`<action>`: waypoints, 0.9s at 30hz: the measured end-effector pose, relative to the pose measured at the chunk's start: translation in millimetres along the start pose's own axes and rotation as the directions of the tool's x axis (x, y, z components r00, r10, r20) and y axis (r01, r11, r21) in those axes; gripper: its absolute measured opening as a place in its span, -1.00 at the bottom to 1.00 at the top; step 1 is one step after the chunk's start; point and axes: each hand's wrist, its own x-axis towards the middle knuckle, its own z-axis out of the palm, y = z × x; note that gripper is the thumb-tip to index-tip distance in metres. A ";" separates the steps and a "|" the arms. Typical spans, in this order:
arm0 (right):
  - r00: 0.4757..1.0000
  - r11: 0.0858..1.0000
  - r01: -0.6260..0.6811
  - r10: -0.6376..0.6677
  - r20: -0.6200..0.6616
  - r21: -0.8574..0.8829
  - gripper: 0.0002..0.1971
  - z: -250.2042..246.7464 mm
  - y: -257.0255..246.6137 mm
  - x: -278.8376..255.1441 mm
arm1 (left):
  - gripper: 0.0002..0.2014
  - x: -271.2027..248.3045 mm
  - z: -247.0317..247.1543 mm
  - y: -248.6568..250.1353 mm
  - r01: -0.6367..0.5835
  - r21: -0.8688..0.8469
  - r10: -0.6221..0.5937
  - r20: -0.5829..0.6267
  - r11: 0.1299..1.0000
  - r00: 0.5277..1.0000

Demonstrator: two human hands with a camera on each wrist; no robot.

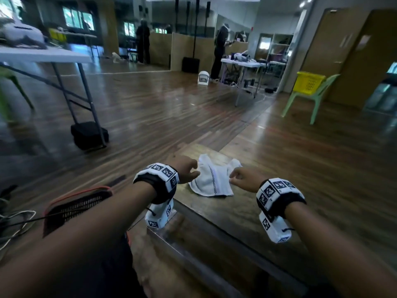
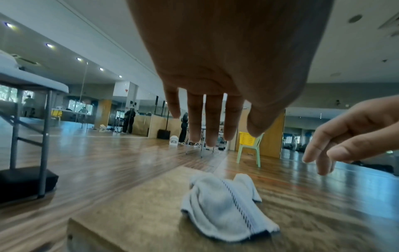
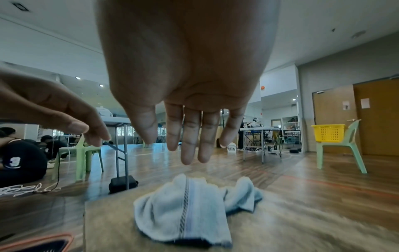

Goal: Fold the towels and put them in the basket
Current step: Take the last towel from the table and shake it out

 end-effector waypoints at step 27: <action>1.000 0.994 -0.030 0.030 -0.004 -0.106 -0.75 130.2 41.4 99.8 | -0.78 84.3 156.4 -16.0 -0.071 0.042 0.075 -0.081 0.997 0.994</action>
